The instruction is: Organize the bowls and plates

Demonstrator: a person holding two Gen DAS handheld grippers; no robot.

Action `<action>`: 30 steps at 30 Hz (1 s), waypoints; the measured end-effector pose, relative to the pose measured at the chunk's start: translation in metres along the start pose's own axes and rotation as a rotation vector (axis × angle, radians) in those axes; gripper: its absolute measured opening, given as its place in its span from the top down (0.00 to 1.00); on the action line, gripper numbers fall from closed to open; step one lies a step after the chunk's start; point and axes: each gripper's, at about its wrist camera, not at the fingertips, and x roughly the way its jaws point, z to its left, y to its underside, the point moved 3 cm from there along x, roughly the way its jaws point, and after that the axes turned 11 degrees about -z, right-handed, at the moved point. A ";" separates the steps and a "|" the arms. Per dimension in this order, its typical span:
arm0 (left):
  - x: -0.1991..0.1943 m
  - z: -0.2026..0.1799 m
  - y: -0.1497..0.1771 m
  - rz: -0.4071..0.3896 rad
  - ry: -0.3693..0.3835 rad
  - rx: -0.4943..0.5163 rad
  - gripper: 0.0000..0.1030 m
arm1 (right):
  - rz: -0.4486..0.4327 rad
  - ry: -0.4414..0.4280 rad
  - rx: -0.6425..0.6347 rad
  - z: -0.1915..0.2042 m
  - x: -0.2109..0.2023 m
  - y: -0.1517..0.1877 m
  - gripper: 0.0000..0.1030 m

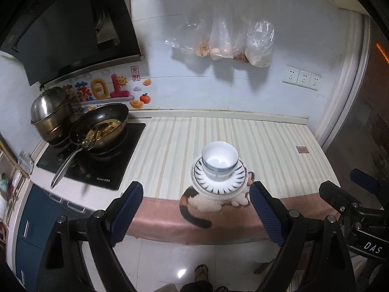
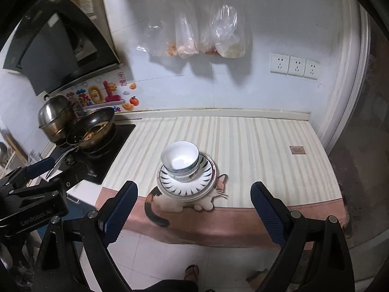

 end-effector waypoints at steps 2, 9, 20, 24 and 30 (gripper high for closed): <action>-0.013 -0.002 0.005 -0.004 -0.002 0.002 0.13 | -0.007 -0.002 0.000 0.002 -0.015 0.006 0.07; -0.042 -0.006 0.021 -0.015 0.000 -0.001 0.13 | -0.048 0.012 -0.009 0.001 -0.069 0.022 0.06; -0.070 -0.013 0.033 -0.039 -0.007 -0.007 0.13 | -0.073 0.015 -0.027 -0.004 -0.101 0.030 0.06; -0.076 -0.017 0.033 -0.052 -0.017 -0.010 0.13 | -0.079 0.020 -0.028 -0.010 -0.105 0.029 0.06; -0.077 -0.021 0.036 -0.048 -0.031 -0.002 0.13 | -0.076 0.024 -0.019 -0.019 -0.103 0.031 0.05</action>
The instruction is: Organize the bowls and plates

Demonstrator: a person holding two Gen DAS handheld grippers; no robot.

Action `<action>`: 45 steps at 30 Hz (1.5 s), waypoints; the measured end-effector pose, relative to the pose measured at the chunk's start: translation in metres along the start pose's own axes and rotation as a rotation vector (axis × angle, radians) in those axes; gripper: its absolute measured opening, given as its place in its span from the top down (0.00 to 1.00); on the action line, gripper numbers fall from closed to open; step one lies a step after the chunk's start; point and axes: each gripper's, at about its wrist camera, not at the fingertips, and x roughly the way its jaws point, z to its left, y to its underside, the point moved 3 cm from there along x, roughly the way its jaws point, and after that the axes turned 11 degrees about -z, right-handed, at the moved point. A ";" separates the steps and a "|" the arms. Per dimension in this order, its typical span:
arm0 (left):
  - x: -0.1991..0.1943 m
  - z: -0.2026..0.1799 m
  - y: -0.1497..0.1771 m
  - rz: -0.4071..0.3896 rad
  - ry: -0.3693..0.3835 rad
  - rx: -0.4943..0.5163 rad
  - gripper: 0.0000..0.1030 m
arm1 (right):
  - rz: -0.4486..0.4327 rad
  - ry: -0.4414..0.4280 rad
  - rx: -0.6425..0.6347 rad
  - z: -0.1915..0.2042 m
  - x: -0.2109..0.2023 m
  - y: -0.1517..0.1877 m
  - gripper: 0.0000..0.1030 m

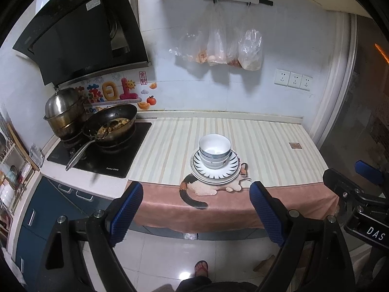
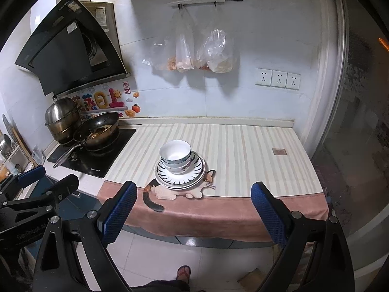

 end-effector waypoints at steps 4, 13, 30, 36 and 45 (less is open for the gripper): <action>0.001 0.000 0.000 0.004 0.002 -0.005 0.04 | 0.005 0.003 -0.001 -0.004 0.002 0.001 0.04; -0.001 -0.001 0.003 0.010 0.008 0.003 0.04 | 0.003 0.011 -0.003 -0.005 0.002 0.001 0.04; 0.001 0.002 0.001 0.017 0.017 -0.010 0.02 | 0.002 0.020 -0.011 -0.018 0.003 0.003 0.04; 0.002 0.000 0.001 0.021 0.018 -0.013 0.02 | 0.003 0.022 -0.012 -0.025 0.006 0.001 0.04; 0.004 0.000 0.001 0.021 0.010 -0.021 0.02 | 0.003 0.024 -0.015 -0.022 0.007 0.001 0.04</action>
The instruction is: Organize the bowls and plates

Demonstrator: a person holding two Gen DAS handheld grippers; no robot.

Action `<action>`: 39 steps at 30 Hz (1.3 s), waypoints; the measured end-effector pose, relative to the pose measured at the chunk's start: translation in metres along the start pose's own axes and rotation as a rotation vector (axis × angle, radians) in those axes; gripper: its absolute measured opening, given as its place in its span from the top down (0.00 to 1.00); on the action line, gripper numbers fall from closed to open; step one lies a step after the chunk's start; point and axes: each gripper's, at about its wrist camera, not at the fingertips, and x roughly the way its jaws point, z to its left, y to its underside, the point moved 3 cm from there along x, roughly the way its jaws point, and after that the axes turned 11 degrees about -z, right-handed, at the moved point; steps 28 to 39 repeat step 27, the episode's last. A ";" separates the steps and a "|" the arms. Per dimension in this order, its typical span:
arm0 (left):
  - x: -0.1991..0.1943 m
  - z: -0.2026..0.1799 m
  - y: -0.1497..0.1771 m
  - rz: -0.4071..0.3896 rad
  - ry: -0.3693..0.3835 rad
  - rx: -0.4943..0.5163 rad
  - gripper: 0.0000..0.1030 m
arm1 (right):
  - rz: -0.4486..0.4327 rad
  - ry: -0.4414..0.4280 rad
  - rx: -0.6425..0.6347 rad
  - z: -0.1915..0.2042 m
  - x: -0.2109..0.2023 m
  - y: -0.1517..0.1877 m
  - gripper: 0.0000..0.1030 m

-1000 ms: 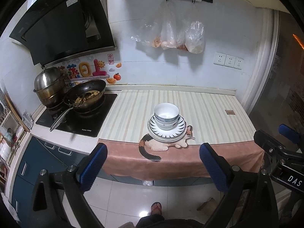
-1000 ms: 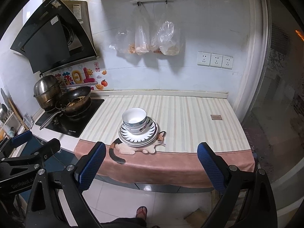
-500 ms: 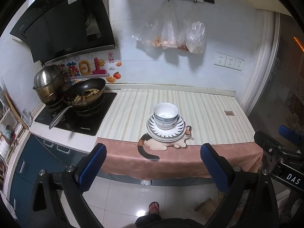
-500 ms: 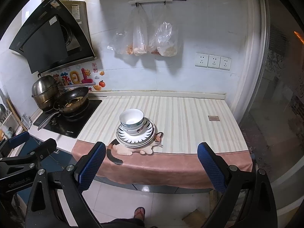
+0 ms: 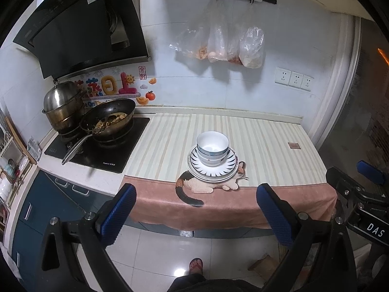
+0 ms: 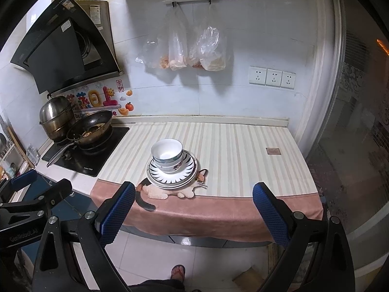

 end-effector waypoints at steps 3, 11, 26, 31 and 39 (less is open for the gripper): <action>0.002 0.000 -0.001 0.000 -0.005 -0.005 0.02 | 0.000 -0.004 -0.004 0.000 0.003 -0.002 0.04; 0.005 -0.002 -0.004 -0.002 -0.016 -0.009 0.02 | 0.003 -0.012 -0.008 -0.001 0.008 -0.005 0.04; 0.007 -0.003 -0.005 -0.003 -0.025 -0.016 0.02 | 0.015 -0.021 -0.019 -0.003 0.020 -0.014 0.03; 0.007 -0.002 -0.005 -0.002 -0.024 -0.015 0.02 | 0.016 -0.021 -0.019 -0.002 0.021 -0.014 0.03; 0.007 -0.002 -0.005 -0.002 -0.024 -0.015 0.02 | 0.016 -0.021 -0.019 -0.002 0.021 -0.014 0.03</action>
